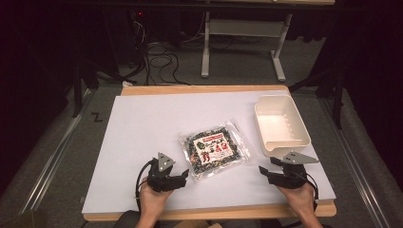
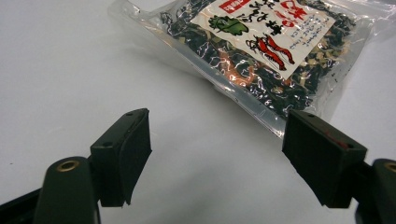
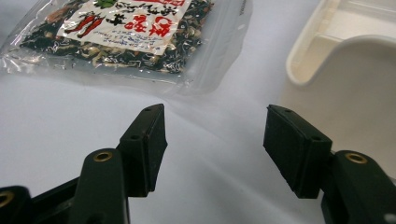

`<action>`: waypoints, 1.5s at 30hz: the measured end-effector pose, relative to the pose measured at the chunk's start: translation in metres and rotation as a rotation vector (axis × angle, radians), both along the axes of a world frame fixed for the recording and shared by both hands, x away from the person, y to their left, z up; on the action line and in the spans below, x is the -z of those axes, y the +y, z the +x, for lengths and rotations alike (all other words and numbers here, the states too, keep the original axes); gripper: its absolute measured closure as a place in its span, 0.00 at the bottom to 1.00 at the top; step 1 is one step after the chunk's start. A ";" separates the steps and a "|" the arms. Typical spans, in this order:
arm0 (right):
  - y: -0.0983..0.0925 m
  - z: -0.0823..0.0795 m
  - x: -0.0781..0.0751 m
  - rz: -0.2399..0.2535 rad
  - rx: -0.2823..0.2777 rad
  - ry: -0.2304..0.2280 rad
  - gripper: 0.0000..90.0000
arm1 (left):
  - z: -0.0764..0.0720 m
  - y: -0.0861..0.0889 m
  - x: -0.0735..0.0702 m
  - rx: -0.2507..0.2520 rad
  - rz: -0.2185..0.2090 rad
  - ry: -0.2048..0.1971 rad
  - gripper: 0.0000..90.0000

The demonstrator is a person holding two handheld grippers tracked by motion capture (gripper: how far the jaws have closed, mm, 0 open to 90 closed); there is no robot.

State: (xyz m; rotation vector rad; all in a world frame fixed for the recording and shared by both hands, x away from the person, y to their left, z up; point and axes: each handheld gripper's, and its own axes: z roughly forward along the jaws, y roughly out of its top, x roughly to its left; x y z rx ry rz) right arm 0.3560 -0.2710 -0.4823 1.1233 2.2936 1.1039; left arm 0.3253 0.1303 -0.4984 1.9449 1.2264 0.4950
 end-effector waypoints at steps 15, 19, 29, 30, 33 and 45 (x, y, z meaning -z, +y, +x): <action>0.018 0.012 -0.006 0.009 -0.018 0.027 0.43 | 0.000 0.000 0.001 -0.005 0.003 -0.001 0.27; 0.023 0.018 -0.011 0.008 -0.015 0.032 0.43 | 0.000 0.001 0.000 -0.006 0.006 -0.004 0.27; 0.046 0.043 -0.017 -0.040 0.003 0.057 0.40 | -0.001 0.001 0.000 -0.005 0.004 -0.001 0.27; 0.048 0.046 -0.017 -0.048 0.003 0.063 0.40 | -0.001 0.000 0.000 -0.001 0.011 0.002 0.27; 0.055 0.056 -0.018 -0.068 0.006 0.096 0.39 | -0.002 -0.002 0.000 0.002 0.022 0.000 0.27; 0.057 0.057 -0.008 -0.079 0.022 0.151 0.39 | -0.007 0.003 0.001 -0.022 0.024 -0.002 0.27</action>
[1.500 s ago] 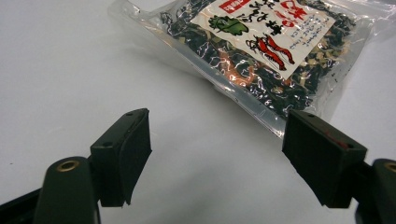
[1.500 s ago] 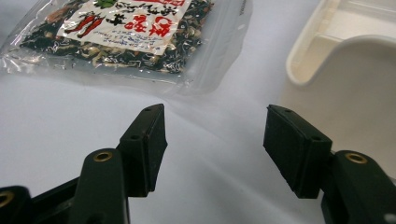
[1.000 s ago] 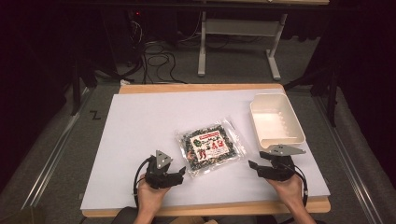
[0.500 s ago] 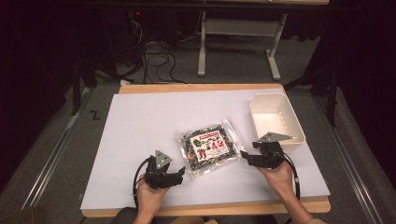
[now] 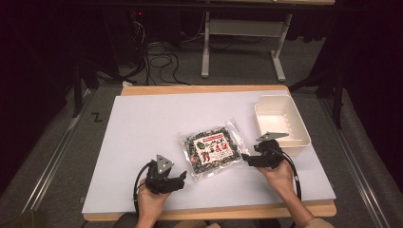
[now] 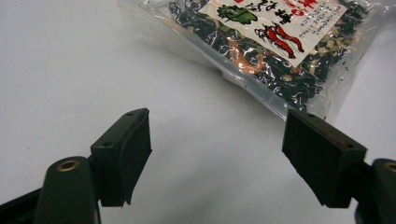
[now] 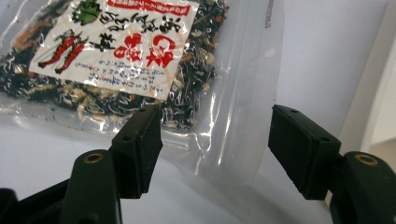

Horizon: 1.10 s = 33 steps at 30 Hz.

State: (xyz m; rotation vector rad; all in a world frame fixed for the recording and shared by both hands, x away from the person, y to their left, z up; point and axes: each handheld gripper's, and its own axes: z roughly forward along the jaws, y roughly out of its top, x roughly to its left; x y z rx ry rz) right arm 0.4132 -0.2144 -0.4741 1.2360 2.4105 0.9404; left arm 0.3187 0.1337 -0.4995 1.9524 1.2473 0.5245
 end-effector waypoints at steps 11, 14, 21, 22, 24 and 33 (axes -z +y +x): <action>-0.014 -0.019 0.014 -0.008 0.015 0.023 0.39 | 0.000 -0.001 0.000 0.003 0.003 0.002 0.27; -0.015 -0.015 0.019 0.017 0.032 0.045 0.39 | 0.000 0.000 0.000 -0.001 0.000 -0.001 0.27; -0.008 -0.004 0.020 0.073 0.025 0.048 0.44 | 0.000 0.000 0.000 0.000 0.000 -0.001 0.27; -0.007 -0.002 0.020 0.082 0.025 0.051 0.45 | 0.000 0.000 0.000 -0.001 0.002 -0.001 0.27; -0.006 -0.001 0.021 0.088 0.025 0.050 0.46 | 0.000 0.000 0.000 -0.001 0.001 -0.001 0.27; -0.004 0.011 0.021 0.123 0.040 0.048 0.62 | 0.000 0.000 0.000 0.000 -0.001 0.000 0.27</action>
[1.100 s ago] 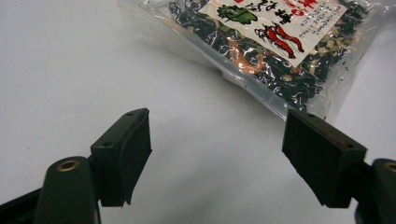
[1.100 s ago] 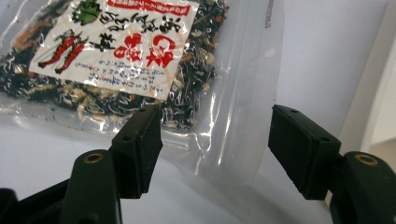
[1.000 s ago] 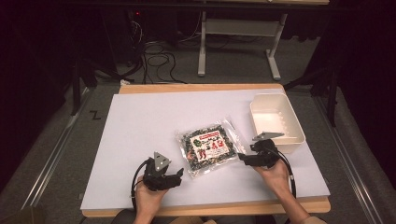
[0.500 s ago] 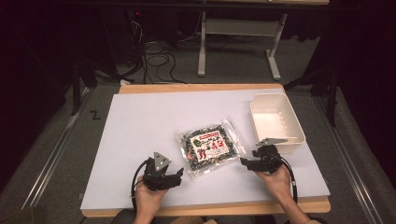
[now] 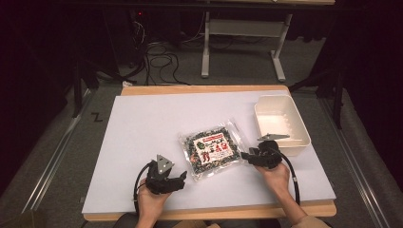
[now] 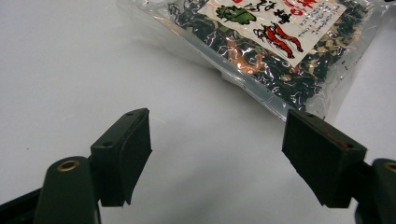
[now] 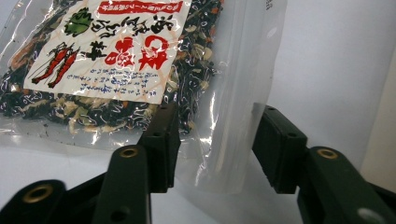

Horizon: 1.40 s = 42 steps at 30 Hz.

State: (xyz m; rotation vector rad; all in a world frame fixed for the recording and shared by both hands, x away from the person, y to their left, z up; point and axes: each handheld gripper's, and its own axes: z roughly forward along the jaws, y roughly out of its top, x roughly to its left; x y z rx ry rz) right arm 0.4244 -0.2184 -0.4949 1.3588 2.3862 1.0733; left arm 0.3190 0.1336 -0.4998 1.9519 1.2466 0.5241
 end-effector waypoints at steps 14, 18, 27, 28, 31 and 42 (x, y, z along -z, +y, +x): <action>0.005 0.001 -0.009 -0.035 -0.047 -0.048 0.99 | 0.001 -0.001 0.000 0.003 0.005 0.003 0.27; 0.006 0.000 -0.014 -0.036 -0.056 -0.068 0.99 | 0.000 0.000 0.000 0.001 0.001 0.001 0.27; 0.006 -0.004 -0.044 -0.026 -0.068 -0.138 1.00 | 0.001 -0.001 0.000 0.003 0.005 -0.001 0.27; 0.006 -0.004 -0.047 -0.025 -0.067 -0.142 1.00 | 0.000 0.000 0.000 0.003 0.002 0.000 0.27; 0.004 -0.001 -0.060 -0.027 -0.069 -0.154 1.00 | 0.000 0.001 0.000 0.000 0.003 0.002 0.27; 0.009 0.005 -0.102 -0.063 -0.091 -0.220 1.00 | 0.000 0.000 0.000 0.003 0.004 0.003 0.27</action>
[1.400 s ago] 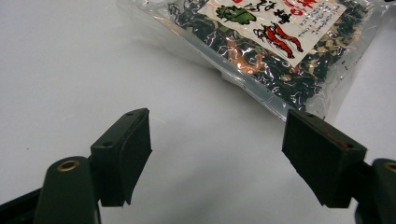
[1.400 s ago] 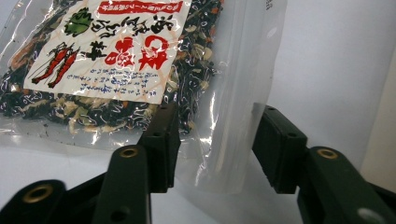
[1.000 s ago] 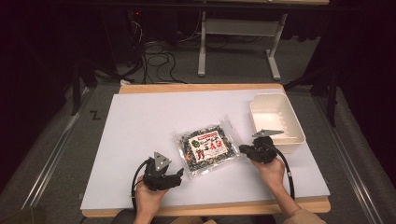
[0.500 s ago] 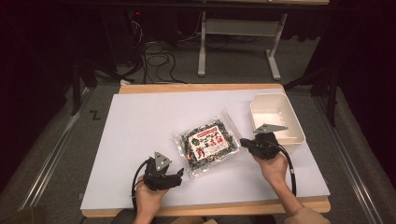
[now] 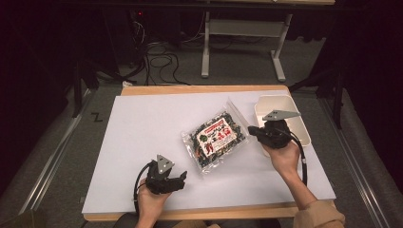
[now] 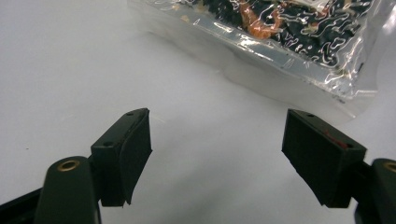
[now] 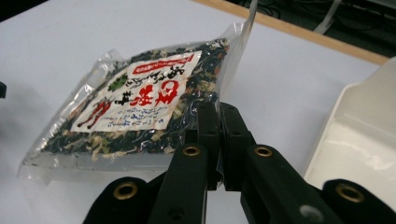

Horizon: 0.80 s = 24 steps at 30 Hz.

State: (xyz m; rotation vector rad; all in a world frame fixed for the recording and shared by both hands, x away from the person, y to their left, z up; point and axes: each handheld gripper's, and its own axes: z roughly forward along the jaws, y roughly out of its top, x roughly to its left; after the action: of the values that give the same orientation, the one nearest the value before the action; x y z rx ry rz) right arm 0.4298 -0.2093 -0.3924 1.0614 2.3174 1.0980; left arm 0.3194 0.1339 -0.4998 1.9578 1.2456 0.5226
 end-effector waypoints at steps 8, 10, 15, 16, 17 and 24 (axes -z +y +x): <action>0.014 0.001 -0.042 -0.062 -0.032 -0.092 1.00 | 0.000 -0.001 0.000 0.003 0.002 -0.001 0.27; 0.015 0.002 -0.046 -0.062 -0.041 -0.092 1.00 | 0.000 0.000 0.000 0.001 -0.001 0.001 0.27; 0.019 0.008 -0.063 -0.025 -0.092 -0.058 1.00 | 0.001 -0.001 0.001 0.008 0.006 0.003 0.28; 0.019 0.008 -0.063 -0.025 -0.092 -0.058 1.00 | 0.001 -0.001 0.000 0.009 0.005 0.003 0.28; 0.020 0.010 -0.071 0.007 -0.120 -0.040 1.00 | 0.000 -0.001 0.000 0.008 0.004 0.003 0.28; 0.027 0.011 -0.093 0.033 -0.170 -0.018 1.00 | 0.001 -0.002 0.001 0.015 0.006 0.007 0.28</action>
State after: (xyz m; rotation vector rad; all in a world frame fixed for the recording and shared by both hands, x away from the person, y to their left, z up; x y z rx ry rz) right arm 0.4409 -0.1828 -0.2990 0.8741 2.4189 1.2063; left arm 0.3200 0.1323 -0.5004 1.9738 1.2344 0.5130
